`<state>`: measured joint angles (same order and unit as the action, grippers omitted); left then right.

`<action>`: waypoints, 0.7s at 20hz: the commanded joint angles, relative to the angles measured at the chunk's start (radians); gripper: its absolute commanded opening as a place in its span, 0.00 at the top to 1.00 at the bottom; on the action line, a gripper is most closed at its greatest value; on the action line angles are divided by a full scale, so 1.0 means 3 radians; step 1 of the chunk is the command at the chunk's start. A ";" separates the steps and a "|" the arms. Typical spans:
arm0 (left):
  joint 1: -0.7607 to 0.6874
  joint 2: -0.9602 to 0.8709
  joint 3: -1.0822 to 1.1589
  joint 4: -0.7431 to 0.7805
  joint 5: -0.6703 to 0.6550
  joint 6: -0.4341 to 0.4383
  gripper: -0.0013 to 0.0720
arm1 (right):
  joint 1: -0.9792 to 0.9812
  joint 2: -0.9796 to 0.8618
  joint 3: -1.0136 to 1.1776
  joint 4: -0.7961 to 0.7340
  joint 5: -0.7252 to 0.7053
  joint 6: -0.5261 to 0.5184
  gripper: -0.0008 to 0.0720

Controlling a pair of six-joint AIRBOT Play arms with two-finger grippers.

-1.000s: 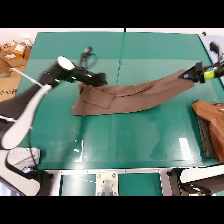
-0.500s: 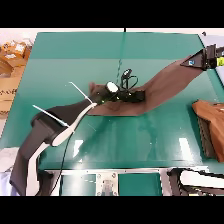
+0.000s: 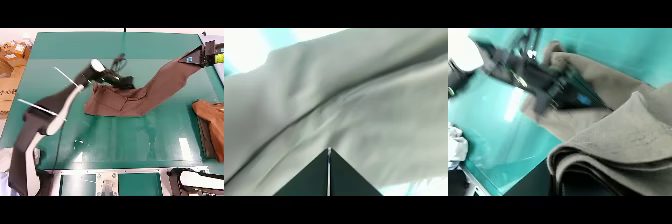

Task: Fold the shirts.

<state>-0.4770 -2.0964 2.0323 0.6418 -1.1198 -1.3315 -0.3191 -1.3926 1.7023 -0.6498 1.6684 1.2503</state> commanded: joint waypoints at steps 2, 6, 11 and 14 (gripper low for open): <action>0.0657 0.0570 0.0211 0.1756 -0.1202 -0.0609 0.95 | 0.0423 0.0000 -0.0079 0.0098 -0.0291 0.0113 0.97; 0.1133 0.1053 0.0210 0.2504 -0.1548 -0.0807 0.95 | 0.1272 -0.0058 -0.0463 0.0097 -0.1146 0.0111 0.97; 0.1428 0.1232 0.0203 0.2513 -0.1534 -0.0685 0.95 | 0.2630 -0.0885 -0.0651 0.0103 -0.2580 -0.0032 0.97; 0.1428 0.1232 0.0203 0.2561 -0.1528 -0.0609 0.95 | 0.3234 -0.1620 -0.0516 0.0135 -0.3647 -0.0018 0.29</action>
<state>-0.0689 -1.7405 2.0926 1.3769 -1.5665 -1.5368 0.4801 -1.7115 1.5303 -0.6121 0.8928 1.2533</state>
